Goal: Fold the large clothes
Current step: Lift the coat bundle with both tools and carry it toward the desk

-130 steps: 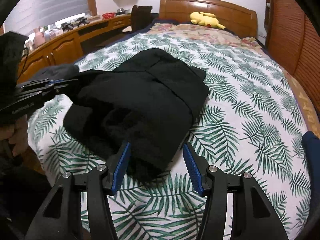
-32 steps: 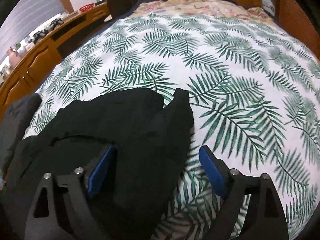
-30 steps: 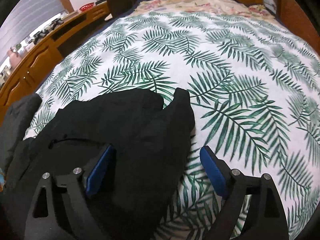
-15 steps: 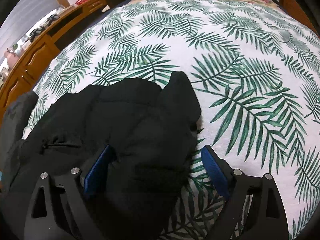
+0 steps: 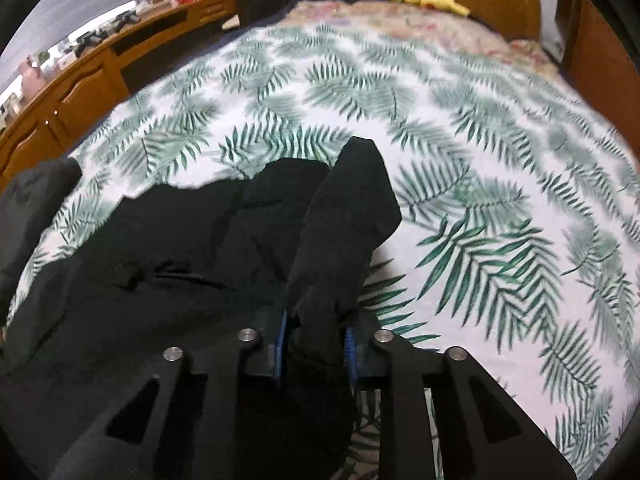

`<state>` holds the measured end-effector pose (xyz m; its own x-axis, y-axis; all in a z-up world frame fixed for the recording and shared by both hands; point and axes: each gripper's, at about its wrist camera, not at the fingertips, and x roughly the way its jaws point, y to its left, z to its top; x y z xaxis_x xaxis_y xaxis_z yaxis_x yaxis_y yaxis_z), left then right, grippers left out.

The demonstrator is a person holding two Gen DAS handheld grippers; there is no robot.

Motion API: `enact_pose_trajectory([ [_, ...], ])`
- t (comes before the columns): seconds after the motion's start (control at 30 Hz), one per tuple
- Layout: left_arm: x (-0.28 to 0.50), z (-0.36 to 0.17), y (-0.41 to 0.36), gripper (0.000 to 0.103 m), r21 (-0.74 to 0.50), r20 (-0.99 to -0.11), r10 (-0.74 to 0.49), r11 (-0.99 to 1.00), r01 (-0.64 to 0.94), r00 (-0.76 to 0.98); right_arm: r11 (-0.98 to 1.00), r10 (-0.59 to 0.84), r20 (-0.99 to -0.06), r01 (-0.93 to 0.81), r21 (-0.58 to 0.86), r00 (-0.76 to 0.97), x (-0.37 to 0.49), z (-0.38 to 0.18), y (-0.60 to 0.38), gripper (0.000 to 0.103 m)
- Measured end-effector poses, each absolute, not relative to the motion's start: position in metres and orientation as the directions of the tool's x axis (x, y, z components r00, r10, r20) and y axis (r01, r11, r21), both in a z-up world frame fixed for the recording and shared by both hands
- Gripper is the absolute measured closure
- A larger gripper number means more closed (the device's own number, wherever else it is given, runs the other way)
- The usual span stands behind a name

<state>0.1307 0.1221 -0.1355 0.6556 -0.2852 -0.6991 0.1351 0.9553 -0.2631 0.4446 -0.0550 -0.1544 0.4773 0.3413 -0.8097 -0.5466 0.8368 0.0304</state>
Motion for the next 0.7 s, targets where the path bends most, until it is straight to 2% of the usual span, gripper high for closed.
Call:
enact_pose_trajectory([
  [0.37,0.092,-0.051,0.190,0.101,-0.213,-0.562,-0.203,0.972,0.097,0.802,0.824,0.417,-0.717,-0.566,0.039,0.559,0.396,-0.083,-0.027,0.087],
  [0.7,0.029,0.005,0.301,0.101,-0.180,-0.468,-0.028,0.982,-0.065,0.883,0.752,0.509,-0.657,-0.659,0.025,0.556,0.351,-0.027,0.083,0.087],
])
